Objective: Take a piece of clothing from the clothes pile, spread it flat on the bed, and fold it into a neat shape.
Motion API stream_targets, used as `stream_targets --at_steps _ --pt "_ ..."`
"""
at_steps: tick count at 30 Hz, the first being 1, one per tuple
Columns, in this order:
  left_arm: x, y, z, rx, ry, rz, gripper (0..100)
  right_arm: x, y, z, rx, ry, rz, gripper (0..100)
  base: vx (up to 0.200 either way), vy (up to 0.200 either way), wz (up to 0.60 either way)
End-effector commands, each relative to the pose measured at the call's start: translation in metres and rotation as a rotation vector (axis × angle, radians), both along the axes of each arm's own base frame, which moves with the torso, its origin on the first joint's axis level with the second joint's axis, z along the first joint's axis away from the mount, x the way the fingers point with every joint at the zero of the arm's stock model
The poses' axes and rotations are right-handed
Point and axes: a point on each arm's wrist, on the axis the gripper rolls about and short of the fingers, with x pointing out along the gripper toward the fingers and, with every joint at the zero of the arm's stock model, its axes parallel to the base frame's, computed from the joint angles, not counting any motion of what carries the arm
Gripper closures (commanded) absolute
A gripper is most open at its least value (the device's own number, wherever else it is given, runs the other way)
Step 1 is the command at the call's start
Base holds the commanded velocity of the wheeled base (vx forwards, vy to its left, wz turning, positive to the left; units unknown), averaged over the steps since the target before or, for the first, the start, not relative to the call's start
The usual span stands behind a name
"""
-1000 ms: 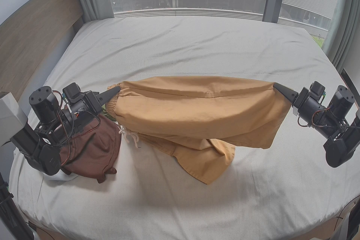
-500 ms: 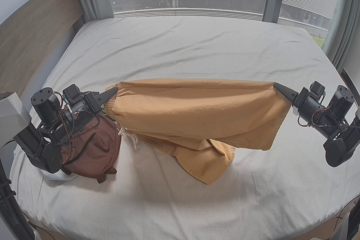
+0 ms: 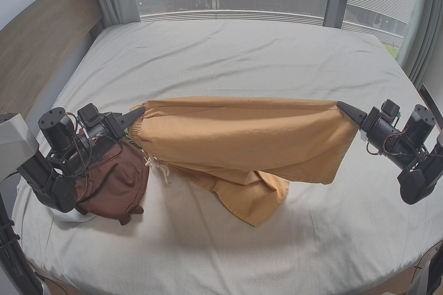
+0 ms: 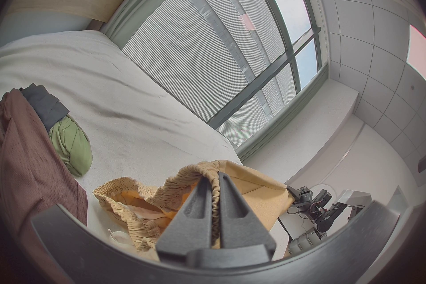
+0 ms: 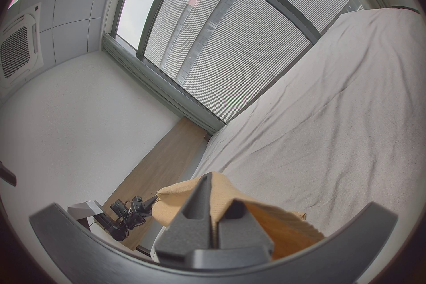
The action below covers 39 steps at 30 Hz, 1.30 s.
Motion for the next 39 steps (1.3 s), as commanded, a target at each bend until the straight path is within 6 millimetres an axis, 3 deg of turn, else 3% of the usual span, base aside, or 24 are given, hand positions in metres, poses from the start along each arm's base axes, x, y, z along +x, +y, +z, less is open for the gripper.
stream_targets --at_steps 1,8,14,21,27,31,39 --pt "0.0 0.0 -0.001 0.0 0.003 0.0 100 0.001 0.0 -0.001 -0.003 0.001 0.001 100 0.0 0.0 0.0" --pt "-0.001 -0.002 0.003 -0.002 0.025 0.017 100 0.003 0.0 -0.005 -0.015 0.003 -0.005 100 0.0 0.0 0.0" --pt "-0.017 -0.007 0.027 -0.004 0.064 0.061 100 0.003 0.0 -0.003 -0.013 -0.004 -0.003 100 0.0 0.0 0.0" --pt "-0.045 -0.003 0.069 -0.005 0.08 0.121 100 0.003 0.005 -0.001 -0.014 -0.014 0.011 100 0.0 0.0 0.0" --pt "-0.068 -0.007 0.087 0.006 0.135 0.107 100 0.001 0.006 0.002 -0.013 -0.022 0.014 100 0.0 0.0 0.0" --pt "-0.068 -0.009 0.089 0.01 0.153 0.121 100 0.001 0.005 0.002 -0.013 -0.023 0.012 100 0.0 0.0 0.0" --pt "-0.04 -0.019 0.058 0.031 0.228 0.108 100 0.003 0.006 -0.001 -0.014 -0.012 0.014 100 0.0 0.0 0.0"
